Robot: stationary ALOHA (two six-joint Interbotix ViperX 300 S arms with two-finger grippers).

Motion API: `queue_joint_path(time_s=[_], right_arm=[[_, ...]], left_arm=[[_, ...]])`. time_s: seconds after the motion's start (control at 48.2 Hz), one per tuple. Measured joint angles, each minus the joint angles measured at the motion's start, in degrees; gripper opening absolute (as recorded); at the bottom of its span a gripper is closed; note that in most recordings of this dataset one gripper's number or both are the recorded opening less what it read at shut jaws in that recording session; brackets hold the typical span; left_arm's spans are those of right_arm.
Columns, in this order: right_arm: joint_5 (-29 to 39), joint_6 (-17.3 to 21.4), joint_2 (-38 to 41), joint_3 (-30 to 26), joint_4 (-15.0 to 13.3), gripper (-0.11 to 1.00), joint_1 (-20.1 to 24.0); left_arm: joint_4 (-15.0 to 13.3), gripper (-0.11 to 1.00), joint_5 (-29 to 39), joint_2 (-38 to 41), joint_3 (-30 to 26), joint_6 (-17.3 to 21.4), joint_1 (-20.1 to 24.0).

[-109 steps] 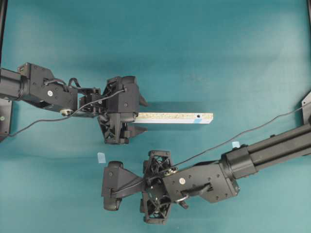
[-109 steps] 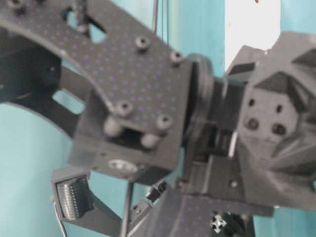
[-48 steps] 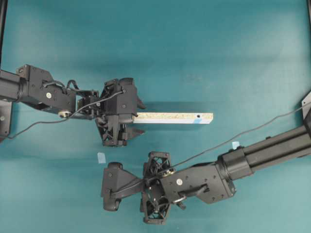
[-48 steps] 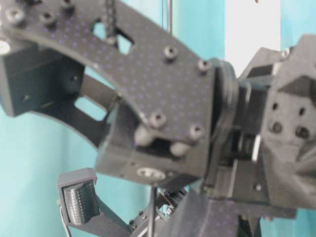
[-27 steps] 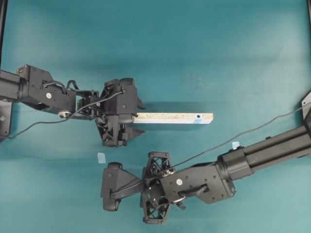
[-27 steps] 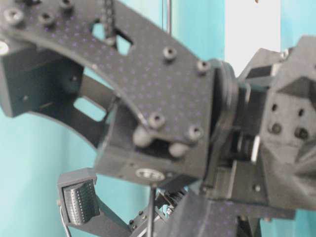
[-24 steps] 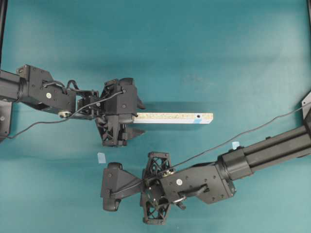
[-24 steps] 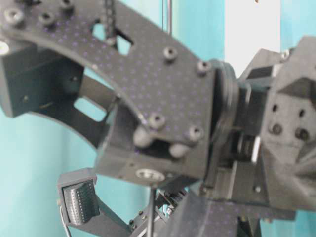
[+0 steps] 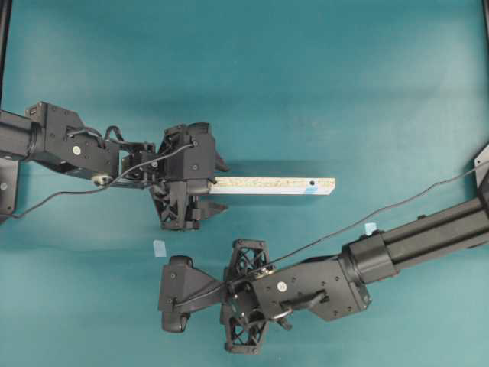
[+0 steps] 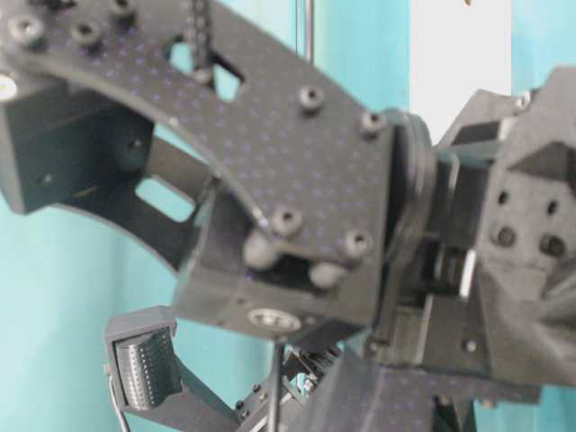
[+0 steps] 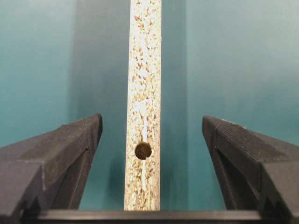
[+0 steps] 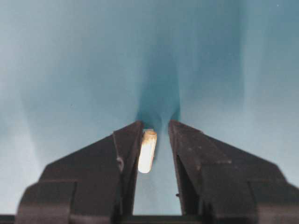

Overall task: Insert the rod into the hole on the wooden board.
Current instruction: 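Lift the wooden peg off the table with the right gripper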

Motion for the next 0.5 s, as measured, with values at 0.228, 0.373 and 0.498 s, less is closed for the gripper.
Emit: queue_joint_path(time_s=[0.228, 0.373, 0.498], right_arm=[[0.0, -0.1, 0.0, -0.1, 0.7, 0.28, 0.0], [0.0, 0.0, -0.1, 0.0, 0.7, 0.26, 0.0], [0.1, 0.0, 0.0, -0.1, 0.9, 0.15, 0.0]], left_arm=[[0.0, 0.94, 0.0, 0.1, 0.0, 0.0, 0.0], [0.0, 0.94, 0.1, 0.1, 0.0, 0.0, 0.1], [0.0, 0.94, 0.1, 0.1, 0.0, 0.0, 0.1]])
